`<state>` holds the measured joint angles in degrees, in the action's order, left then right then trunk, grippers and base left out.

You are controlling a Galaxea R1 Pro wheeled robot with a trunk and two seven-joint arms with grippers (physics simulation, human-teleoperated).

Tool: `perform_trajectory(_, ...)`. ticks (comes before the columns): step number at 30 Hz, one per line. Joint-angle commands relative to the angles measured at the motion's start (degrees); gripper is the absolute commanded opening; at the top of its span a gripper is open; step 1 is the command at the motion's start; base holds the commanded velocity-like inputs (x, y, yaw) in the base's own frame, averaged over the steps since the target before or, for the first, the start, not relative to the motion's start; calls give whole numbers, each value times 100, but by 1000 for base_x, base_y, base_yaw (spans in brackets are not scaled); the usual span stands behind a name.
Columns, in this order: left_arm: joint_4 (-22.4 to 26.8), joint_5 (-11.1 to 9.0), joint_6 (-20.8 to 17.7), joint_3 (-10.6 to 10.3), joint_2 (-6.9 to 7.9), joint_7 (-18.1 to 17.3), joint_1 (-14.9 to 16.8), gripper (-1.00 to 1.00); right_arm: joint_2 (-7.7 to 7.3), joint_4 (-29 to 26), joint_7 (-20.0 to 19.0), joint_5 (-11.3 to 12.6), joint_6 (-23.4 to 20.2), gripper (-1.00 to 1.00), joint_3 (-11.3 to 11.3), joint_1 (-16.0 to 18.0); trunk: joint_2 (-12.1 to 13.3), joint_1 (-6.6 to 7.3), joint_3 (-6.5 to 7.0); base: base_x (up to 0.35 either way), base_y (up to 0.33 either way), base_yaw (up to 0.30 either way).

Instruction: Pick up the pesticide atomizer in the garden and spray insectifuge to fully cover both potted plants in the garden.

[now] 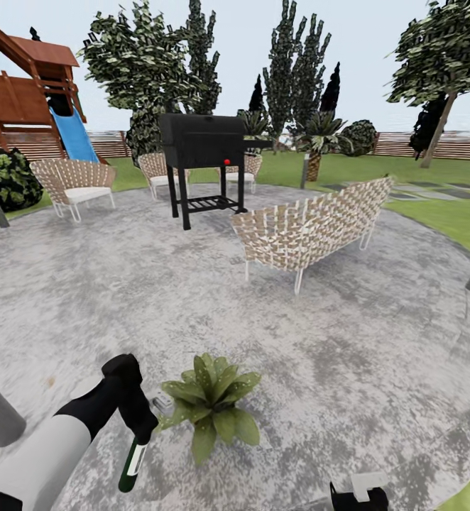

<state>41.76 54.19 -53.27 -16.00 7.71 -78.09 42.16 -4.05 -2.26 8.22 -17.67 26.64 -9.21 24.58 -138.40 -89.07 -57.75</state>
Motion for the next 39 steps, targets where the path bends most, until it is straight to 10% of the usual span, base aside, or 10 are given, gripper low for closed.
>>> perform_trajectory(1, 8, 47, -58, -17, 3, -58, -1, -100, 0, 6, 22, -61, 17, 100, -41, 3, -3, 3, -6, -170, -202, 230)
perform_trajectory(39, -443, -38, -35, 0, -29, 460, -108, -100, -16, 23, 11, -69, 17, 100, -39, 3, -3, 3, -6, -40, -170, 166)
